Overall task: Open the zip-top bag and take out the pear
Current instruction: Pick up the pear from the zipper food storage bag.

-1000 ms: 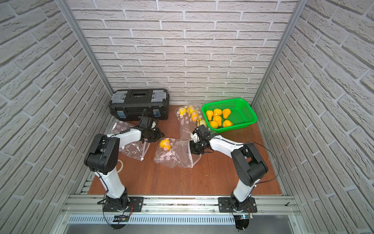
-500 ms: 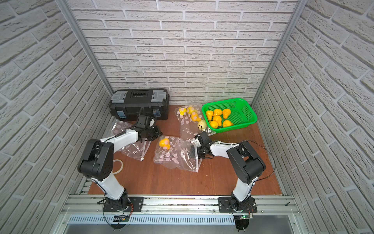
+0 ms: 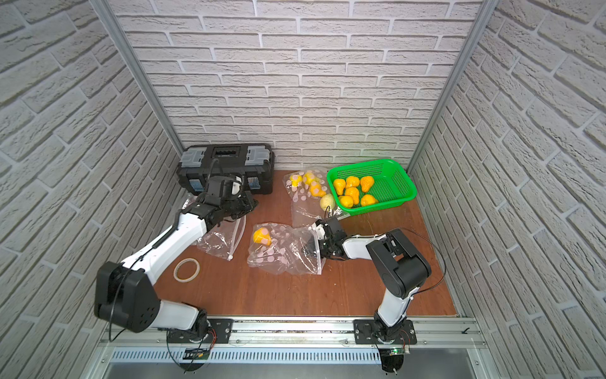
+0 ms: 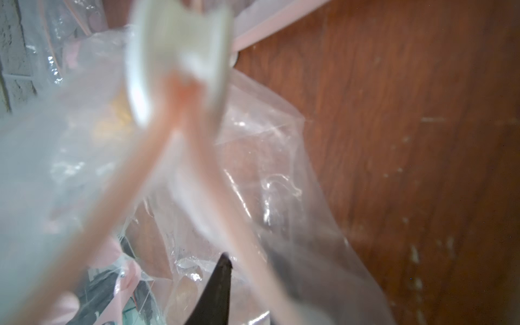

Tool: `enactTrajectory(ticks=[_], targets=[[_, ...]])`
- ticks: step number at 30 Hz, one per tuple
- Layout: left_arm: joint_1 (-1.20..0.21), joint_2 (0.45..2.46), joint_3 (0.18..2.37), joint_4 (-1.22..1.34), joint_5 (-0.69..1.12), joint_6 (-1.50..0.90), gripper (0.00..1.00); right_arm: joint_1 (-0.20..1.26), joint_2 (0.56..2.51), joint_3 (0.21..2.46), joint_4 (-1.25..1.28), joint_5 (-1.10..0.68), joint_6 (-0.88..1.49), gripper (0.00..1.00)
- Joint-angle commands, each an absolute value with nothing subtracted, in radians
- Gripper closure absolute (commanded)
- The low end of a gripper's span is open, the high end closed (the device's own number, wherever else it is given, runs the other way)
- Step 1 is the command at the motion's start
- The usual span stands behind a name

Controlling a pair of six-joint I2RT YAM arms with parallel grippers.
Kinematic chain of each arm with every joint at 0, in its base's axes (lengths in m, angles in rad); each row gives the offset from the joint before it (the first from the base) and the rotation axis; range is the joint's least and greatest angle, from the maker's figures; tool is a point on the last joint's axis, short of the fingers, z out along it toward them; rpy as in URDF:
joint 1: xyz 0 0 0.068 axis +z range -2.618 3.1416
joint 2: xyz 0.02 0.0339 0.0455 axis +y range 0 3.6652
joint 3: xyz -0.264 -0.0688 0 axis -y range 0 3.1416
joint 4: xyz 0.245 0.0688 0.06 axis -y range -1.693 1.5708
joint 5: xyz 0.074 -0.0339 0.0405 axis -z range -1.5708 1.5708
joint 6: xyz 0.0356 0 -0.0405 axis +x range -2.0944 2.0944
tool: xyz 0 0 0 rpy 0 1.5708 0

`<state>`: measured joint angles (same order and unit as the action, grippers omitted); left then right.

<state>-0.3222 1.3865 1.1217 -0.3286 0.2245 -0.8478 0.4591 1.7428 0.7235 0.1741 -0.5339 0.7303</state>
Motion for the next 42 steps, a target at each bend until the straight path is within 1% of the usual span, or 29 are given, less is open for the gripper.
enactTrajectory(ticks=[1, 2, 5, 6, 9, 11, 13, 19, 23, 24, 27, 30, 34, 42], targets=[[-0.323, 1.362, 1.111, -0.407, 0.15, -0.822, 1.0, 0.456, 1.773, 0.678, 0.134, -0.489, 0.739, 0.7], [-0.322, 1.358, 1.101, -0.425, 0.134, -0.814, 1.0, 0.456, 1.773, 0.675, 0.134, -0.491, 0.74, 0.69], [-0.336, 1.368, 1.074, -0.489, 0.085, -0.781, 0.68, 0.456, 1.755, 0.677, 0.134, -0.512, 0.751, 0.64], [-0.336, 1.373, 1.055, -0.485, 0.097, -0.775, 0.61, 0.456, 1.741, 0.679, 0.131, -0.517, 0.756, 0.61], [-0.339, 1.395, 0.981, -0.418, 0.128, -0.792, 0.5, 0.456, 1.686, 0.699, 0.077, -0.517, 0.746, 0.52], [-0.337, 1.426, 0.942, -0.369, 0.143, -0.804, 0.46, 0.456, 1.642, 0.721, 0.014, -0.505, 0.728, 0.48], [-0.336, 1.465, 0.918, -0.311, 0.168, -0.812, 0.43, 0.456, 1.596, 0.736, -0.044, -0.487, 0.713, 0.46], [-0.337, 1.596, 0.907, -0.16, 0.206, -0.826, 0.4, 0.452, 1.507, 0.749, -0.128, -0.483, 0.707, 0.44], [-0.337, 1.674, 0.922, -0.102, 0.227, -0.838, 0.49, 0.443, 1.467, 0.734, -0.137, -0.479, 0.718, 0.42], [-0.336, 1.688, 0.918, -0.082, 0.231, -0.845, 0.55, 0.44, 1.466, 0.732, -0.138, -0.481, 0.719, 0.42], [-0.335, 1.712, 0.908, -0.038, 0.236, -0.862, 0.78, 0.438, 1.479, 0.726, -0.124, -0.504, 0.722, 0.42], [-0.336, 1.698, 0.902, -0.019, 0.242, -0.874, 0.99, 0.436, 1.493, 0.712, -0.112, -0.505, 0.728, 0.42], [-0.336, 1.634, 0.907, -0.02, 0.25, -0.884, 1.0, 0.433, 1.551, 0.692, -0.077, -0.515, 0.731, 0.42], [-0.337, 1.476, 0.968, -0.085, 0.254, -0.914, 1.0, 0.423, 1.708, 0.625, 0.127, -0.562, 0.778, 0.44]])
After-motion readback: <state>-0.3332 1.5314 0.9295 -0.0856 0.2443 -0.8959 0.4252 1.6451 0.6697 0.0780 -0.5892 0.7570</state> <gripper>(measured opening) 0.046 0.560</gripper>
